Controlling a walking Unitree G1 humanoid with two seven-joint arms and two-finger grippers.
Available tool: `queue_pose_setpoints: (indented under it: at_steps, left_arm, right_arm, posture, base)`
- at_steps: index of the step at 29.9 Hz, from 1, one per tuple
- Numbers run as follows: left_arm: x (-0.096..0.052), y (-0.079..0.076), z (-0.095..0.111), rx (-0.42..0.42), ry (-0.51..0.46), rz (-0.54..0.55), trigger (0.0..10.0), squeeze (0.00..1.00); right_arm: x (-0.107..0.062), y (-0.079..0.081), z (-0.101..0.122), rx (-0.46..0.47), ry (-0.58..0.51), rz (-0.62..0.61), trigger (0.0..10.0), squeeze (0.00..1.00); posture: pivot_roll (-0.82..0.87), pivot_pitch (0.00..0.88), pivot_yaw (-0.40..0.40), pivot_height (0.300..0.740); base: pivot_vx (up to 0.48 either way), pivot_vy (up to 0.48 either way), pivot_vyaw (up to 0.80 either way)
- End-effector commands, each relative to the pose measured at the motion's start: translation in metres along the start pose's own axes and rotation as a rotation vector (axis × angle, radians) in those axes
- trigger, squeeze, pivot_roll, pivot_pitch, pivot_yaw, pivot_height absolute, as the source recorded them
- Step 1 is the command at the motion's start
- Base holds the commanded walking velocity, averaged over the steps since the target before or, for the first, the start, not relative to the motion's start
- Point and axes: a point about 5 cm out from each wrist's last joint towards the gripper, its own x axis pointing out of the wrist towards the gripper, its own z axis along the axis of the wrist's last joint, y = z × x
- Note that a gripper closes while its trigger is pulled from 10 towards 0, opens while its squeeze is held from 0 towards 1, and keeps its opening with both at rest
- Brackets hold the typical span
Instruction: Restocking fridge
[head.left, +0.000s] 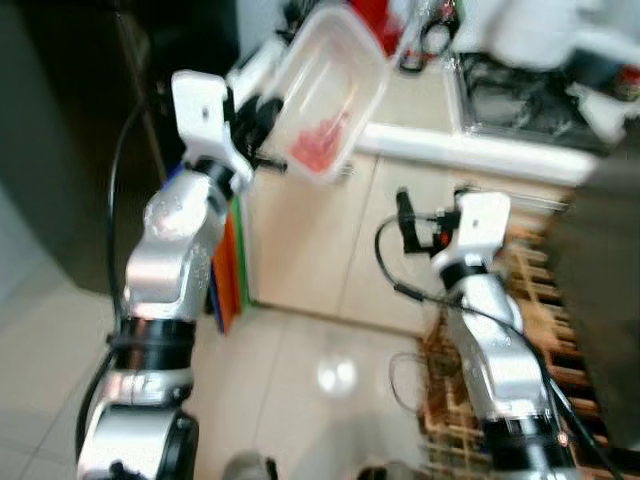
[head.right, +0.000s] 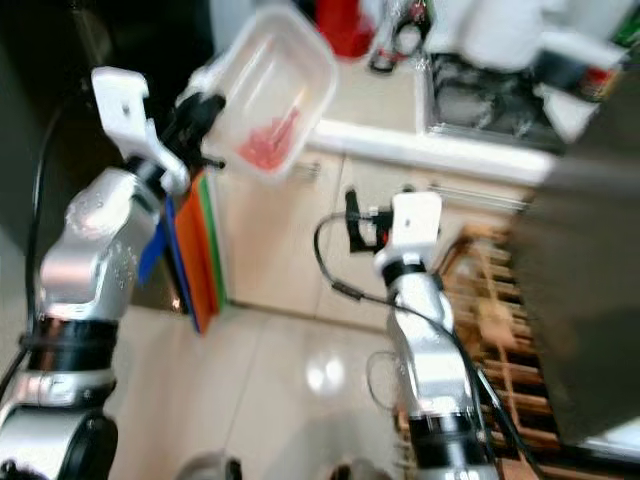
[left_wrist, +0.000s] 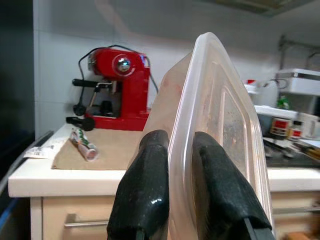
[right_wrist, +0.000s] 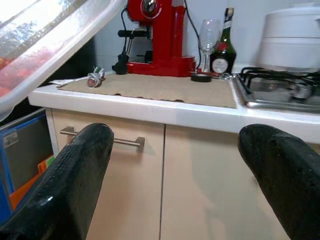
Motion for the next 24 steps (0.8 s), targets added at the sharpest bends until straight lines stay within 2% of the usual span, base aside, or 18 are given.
queue_pose_setpoints:
  at_steps: [1, 7, 11, 15, 24]
  left_arm:
    - [0.004, -0.005, 0.006, 0.005, -0.027, -0.027, 10.0, 0.00]
    - [0.004, -0.006, 0.005, 0.007, -0.026, -0.031, 10.0, 0.00]
    - [-0.005, -0.010, 0.002, -0.023, -0.037, -0.023, 10.0, 0.00]
    - [-0.015, -0.018, -0.002, -0.075, -0.039, -0.009, 10.0, 0.00]
    - [-0.026, -0.035, -0.003, -0.087, -0.052, -0.020, 10.0, 0.00]
  right_arm:
    - [0.002, -0.002, 0.003, -0.017, -0.005, -0.003, 10.0, 0.00]
    - [0.001, -0.003, 0.004, -0.020, -0.018, -0.006, 10.0, 0.00]
    - [0.000, -0.003, 0.003, -0.017, -0.014, -0.010, 10.0, 0.00]
    - [-0.001, -0.005, 0.001, -0.013, -0.005, -0.014, 10.0, 0.00]
    - [0.001, -0.005, -0.001, -0.018, -0.001, 0.000, 10.0, 0.00]
  posture:
    - [0.01, 0.000, -0.026, 0.740]
    - [0.01, 0.000, -0.023, 0.740]
    - [0.01, 0.000, -0.017, 0.740]
    - [0.01, 0.000, -0.020, 0.740]
    - [0.02, 0.000, -0.028, 0.740]
  base:
    - [-0.274, 0.000, -0.74]
    - [-0.043, 0.000, -0.12]
    - [0.000, 0.000, 0.00]
    - [0.000, -0.480, 0.00]
    - [0.000, -0.480, 0.00]
